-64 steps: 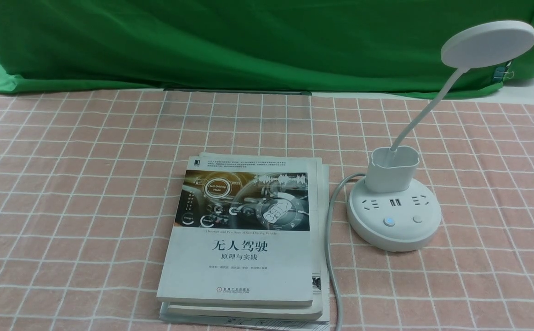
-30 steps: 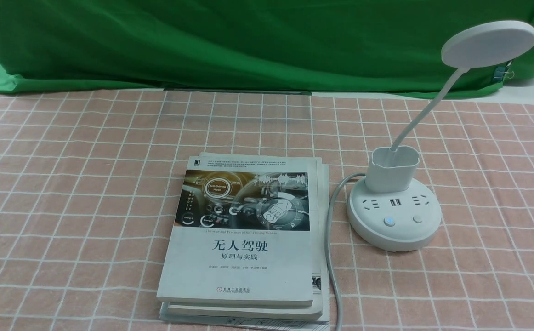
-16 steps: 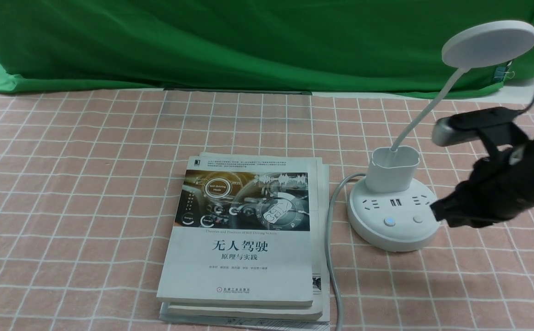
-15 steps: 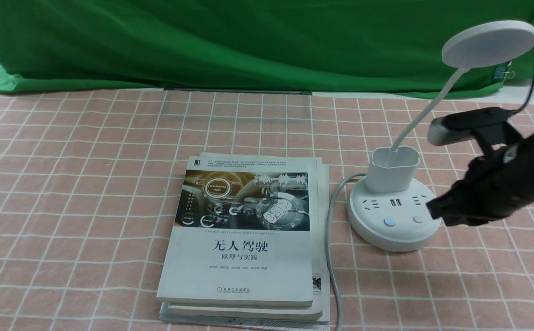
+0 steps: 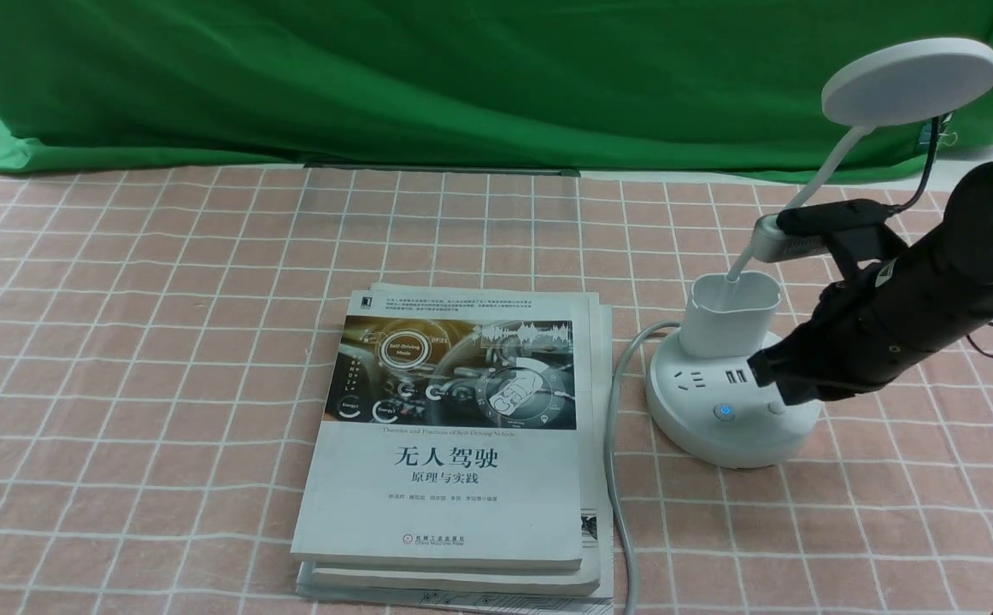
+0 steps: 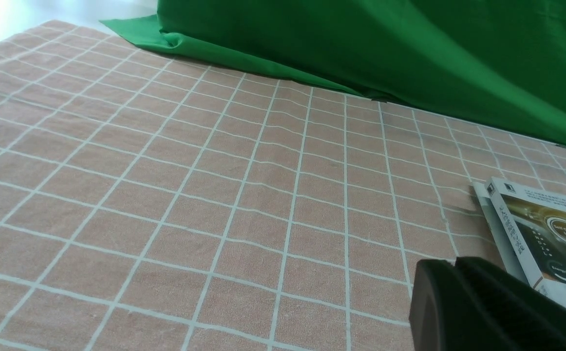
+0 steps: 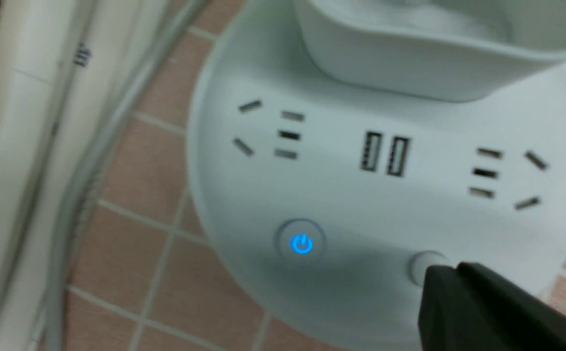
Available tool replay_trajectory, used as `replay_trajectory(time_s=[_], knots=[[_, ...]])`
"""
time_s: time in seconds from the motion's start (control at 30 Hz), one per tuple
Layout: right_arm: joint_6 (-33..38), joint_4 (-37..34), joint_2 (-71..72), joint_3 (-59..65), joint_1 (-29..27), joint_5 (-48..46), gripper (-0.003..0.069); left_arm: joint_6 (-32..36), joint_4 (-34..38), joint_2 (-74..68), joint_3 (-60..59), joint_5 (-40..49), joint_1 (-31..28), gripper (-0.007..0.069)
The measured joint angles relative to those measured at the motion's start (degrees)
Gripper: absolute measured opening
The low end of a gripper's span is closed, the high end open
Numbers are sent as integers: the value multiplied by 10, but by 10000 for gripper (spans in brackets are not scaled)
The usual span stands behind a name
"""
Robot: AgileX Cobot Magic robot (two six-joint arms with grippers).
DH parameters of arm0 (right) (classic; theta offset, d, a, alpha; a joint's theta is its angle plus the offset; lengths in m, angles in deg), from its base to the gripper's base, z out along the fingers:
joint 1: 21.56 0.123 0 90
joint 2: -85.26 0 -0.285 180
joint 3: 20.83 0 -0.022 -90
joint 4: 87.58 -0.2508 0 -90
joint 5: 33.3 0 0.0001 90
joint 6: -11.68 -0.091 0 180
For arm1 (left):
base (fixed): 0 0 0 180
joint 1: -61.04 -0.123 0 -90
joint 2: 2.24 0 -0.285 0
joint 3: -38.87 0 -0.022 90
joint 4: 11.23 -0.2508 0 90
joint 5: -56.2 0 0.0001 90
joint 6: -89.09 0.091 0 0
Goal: Turn on the table lamp on the pink coffee tablecloth with your hand.
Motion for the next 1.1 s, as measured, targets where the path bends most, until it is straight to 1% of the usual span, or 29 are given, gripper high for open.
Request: replay_trajectory(time_s=[0.07,0.5,0.73,0.93,1.07,1.1], knots=[[7,-11,-1,0,0,0,55,0,0,0,0,0,0,19],[11,-14,-40,-5,0,17,55,1,0,0,0,0,0,19],[11,-15,-38,-6,0,16,55,0,0,0,0,0,0,19],[11,-14,17,-3,0,6,55,0,0,0,0,0,0,19],[11,-14,62,-3,0,-25,55,0,0,0,0,0,0,19],[11,-14,78,1,0,-45,55,0,0,0,0,0,0,19]])
